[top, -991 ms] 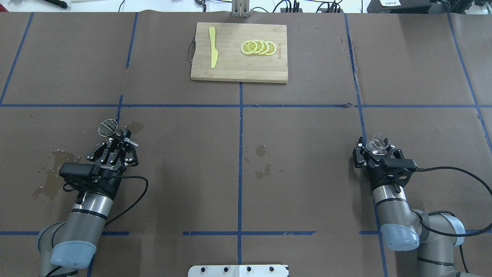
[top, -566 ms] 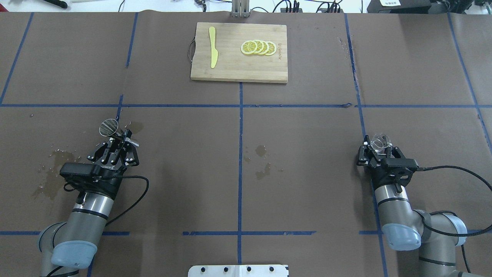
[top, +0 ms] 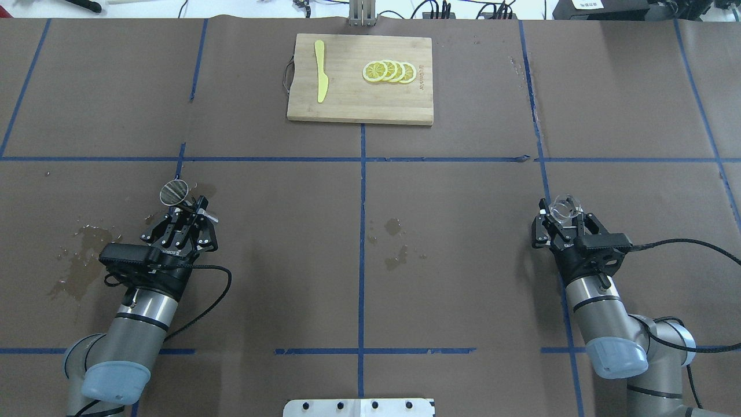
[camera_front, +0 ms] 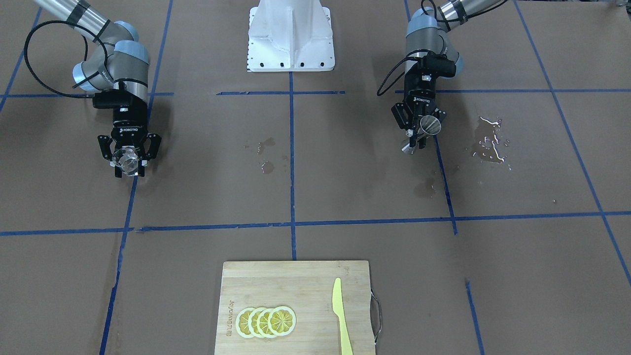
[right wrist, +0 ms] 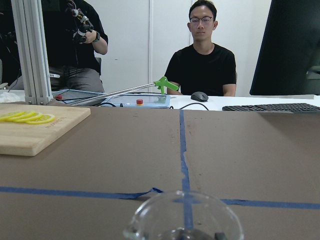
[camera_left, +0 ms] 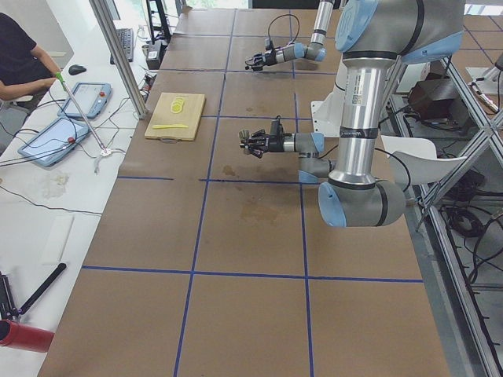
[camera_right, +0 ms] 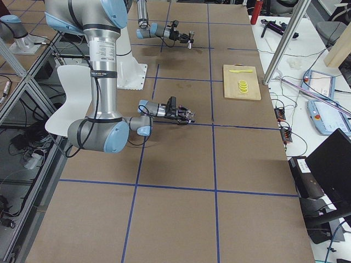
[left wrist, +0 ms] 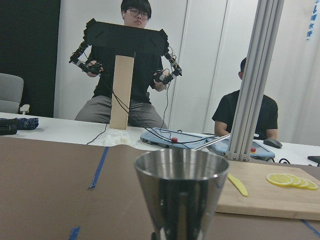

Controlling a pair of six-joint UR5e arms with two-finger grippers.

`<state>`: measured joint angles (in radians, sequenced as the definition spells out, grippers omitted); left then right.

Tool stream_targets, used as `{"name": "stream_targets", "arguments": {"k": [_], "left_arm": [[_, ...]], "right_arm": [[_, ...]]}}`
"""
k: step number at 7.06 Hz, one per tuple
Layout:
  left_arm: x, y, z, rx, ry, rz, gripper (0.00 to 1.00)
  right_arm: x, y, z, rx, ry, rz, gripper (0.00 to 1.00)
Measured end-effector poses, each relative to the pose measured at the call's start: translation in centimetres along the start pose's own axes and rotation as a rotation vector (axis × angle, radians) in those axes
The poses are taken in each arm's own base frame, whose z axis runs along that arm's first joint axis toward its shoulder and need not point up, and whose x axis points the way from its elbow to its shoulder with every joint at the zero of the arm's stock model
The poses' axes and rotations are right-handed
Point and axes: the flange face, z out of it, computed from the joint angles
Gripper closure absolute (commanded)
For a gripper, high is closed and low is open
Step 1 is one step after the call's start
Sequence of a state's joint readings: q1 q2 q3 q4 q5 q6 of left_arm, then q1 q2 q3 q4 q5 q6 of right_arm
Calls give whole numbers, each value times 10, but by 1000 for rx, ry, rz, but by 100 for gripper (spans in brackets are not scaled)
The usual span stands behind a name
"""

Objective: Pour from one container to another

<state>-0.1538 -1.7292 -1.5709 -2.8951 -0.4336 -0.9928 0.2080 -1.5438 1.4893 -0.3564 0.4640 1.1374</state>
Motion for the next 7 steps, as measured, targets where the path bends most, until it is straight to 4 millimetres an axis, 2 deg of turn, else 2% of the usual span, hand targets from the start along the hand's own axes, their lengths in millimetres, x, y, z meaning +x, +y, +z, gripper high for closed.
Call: {"name": "stream_targets", "arguments": {"k": [1,2,5,7], "left_arm": [[6,1,0,-44,36,27,100],[13,1,1,-62,56,39,100],[63,-10,10,-48,94,41,100],[77,-10,12,-46,106,57,100]], "right_arm": [[-9,-9,-2,8,-26,6,100],[-29,-21,-4,22,-52,-8,100],[-116,-58,-5,58,-124,-32,100],[-160,-78,-7,54,-170,-64,100]]}}
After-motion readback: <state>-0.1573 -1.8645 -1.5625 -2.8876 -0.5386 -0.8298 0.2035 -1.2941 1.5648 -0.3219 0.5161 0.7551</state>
